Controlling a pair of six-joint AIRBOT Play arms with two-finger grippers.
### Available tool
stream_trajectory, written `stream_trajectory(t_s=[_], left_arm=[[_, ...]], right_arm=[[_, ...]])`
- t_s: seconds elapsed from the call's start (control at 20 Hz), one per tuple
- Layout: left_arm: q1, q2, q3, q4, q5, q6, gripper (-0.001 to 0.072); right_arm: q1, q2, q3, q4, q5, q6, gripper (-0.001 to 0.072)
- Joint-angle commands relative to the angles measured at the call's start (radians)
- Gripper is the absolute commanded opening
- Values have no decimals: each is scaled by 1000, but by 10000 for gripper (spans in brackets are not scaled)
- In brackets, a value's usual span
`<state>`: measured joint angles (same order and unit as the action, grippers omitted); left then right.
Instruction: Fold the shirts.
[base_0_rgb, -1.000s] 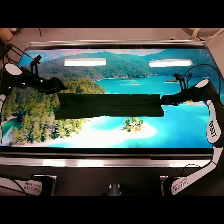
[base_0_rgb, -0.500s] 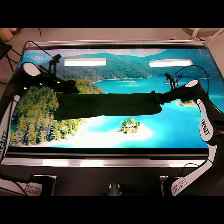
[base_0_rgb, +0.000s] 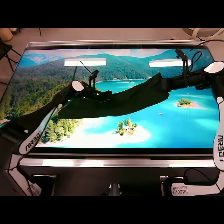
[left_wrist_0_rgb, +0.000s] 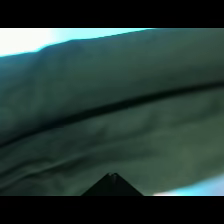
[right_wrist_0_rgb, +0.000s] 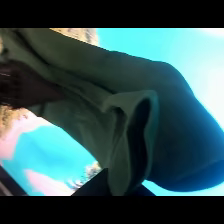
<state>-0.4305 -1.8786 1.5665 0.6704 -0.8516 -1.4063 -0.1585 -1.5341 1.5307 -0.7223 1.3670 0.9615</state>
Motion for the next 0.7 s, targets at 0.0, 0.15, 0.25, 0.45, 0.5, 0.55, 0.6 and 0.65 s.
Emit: stream_trajectory(t_s=[0.0, 0.15, 0.25, 0.45, 0.5, 0.55, 0.6, 0.65], left_arm=[[-75, -66, 0, -163, 95, 1, 32], [-135, -91, -1, -174, 127, 0, 32], [-177, -98, -1, -288, 211, 0, 32], [-183, -78, 9, -406, 283, 33, 30], [-151, -55, 9, -355, 227, 60, 30], [-108, -19, 8, -249, 161, 63, 30], [-64, 31, -2, -143, 122, 46, 30], [-10, 98, -21, -55, 98, 43, 30]], right_arm=[[42, 120, 0, 6, 23, 80, 22], [45, 220, 0, 3, 21, 126, 23], [45, 266, 0, 0, 26, 138, 24], [45, 269, 0, -14, -27, 146, 23], [45, 258, 0, -13, -46, 146, 23], [49, 241, 0, -3, -61, 145, 23], [61, 224, 0, 0, -81, 145, 23], [91, 203, 0, 12, -105, 143, 23]])
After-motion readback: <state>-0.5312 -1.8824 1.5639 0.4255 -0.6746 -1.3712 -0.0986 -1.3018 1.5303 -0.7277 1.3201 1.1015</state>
